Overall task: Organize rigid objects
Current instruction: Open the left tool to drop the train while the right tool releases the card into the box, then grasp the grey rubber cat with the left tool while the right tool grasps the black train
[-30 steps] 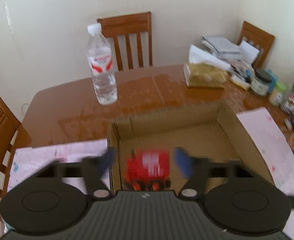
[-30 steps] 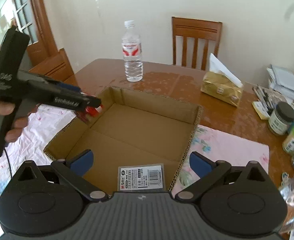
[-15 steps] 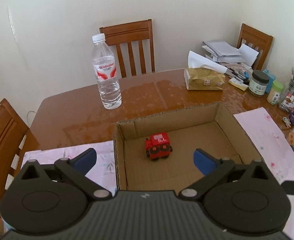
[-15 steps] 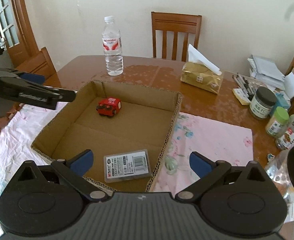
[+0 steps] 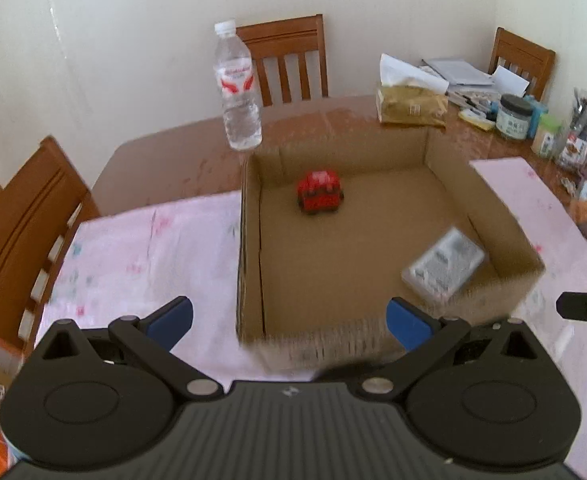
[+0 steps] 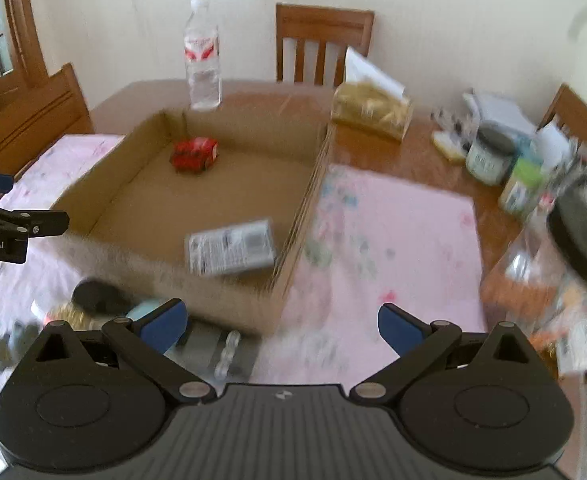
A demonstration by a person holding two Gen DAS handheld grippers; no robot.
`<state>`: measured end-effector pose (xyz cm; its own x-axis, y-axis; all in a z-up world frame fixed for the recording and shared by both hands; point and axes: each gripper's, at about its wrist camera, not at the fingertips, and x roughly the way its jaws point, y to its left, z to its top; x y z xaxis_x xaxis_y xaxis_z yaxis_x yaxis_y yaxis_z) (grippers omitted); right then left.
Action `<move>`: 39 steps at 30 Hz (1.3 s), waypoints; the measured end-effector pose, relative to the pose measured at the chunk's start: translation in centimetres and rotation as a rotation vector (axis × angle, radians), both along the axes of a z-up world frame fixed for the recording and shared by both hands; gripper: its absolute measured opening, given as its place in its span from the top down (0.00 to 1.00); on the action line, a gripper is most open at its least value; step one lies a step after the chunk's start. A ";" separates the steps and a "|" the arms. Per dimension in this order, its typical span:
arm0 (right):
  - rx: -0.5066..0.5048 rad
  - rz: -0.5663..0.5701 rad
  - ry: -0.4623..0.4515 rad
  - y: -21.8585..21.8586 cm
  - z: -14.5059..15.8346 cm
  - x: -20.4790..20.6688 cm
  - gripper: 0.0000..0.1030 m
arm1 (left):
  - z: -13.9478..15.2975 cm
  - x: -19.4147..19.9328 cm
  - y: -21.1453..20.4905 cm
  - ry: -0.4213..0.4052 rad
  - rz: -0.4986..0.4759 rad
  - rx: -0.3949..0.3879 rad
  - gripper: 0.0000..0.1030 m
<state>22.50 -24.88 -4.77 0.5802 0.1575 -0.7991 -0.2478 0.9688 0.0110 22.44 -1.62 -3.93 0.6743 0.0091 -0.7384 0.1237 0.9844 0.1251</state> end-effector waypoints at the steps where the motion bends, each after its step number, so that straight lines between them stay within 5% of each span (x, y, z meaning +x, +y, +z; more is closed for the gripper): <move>1: 0.005 0.020 0.003 -0.1 -0.4 -0.6 0.00 | -0.3 -0.7 0.1 0.001 0.010 -0.001 0.01; 21: 0.043 0.084 0.134 -0.1 -4.1 -5.2 0.00 | -6.2 -7.4 1.4 0.089 0.233 -0.027 0.01; 39: -0.038 0.193 0.176 2.0 -7.6 -6.0 0.00 | -7.8 -10.2 2.9 0.153 0.266 -0.036 0.00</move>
<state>16.48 -22.90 -12.41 0.3944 0.2199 -0.8923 -0.4252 0.9044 0.0349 12.22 1.29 -11.77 0.5330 0.1424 -0.8340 -0.1240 0.9882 0.0895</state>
